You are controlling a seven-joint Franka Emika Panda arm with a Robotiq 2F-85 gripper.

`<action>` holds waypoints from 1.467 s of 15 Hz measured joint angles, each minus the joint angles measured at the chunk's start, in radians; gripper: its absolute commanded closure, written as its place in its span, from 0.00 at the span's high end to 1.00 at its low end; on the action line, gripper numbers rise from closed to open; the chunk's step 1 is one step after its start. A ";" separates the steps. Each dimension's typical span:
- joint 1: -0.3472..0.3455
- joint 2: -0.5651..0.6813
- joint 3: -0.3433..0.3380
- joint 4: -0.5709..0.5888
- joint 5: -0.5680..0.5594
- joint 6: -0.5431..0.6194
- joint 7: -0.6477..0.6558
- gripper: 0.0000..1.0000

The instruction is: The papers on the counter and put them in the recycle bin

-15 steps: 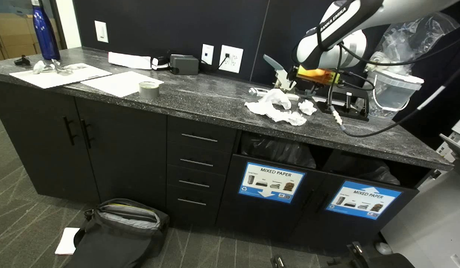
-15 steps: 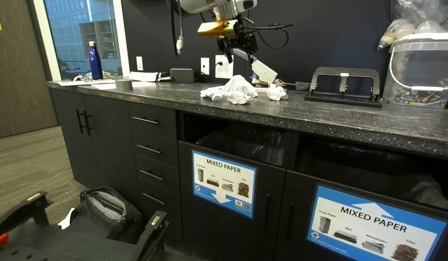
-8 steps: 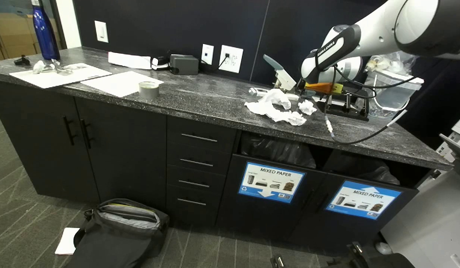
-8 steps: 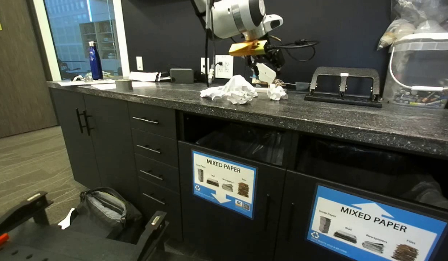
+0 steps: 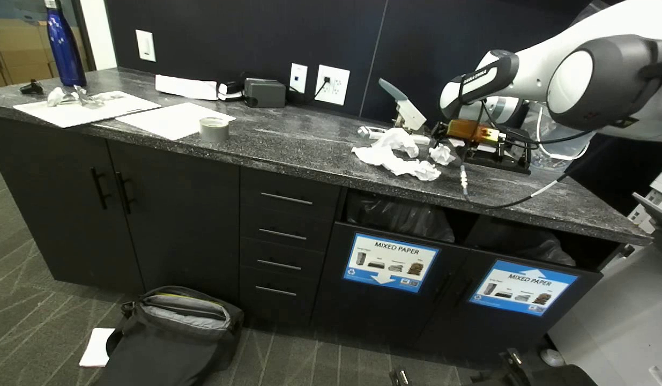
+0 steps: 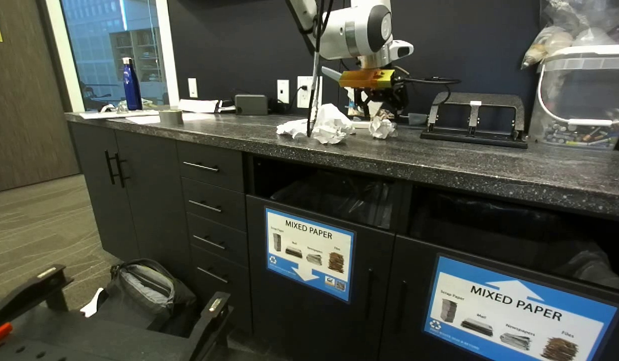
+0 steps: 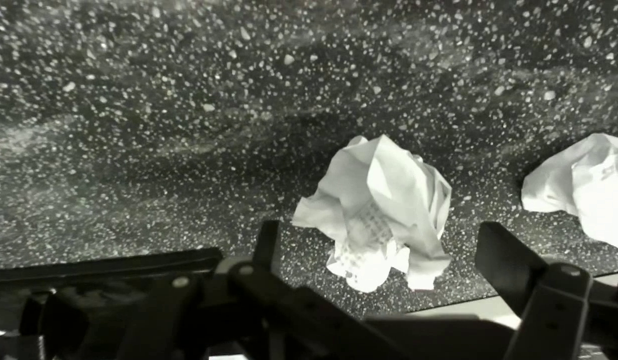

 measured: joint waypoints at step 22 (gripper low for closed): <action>-0.001 0.274 -0.023 0.467 -0.062 -0.362 -0.021 0.14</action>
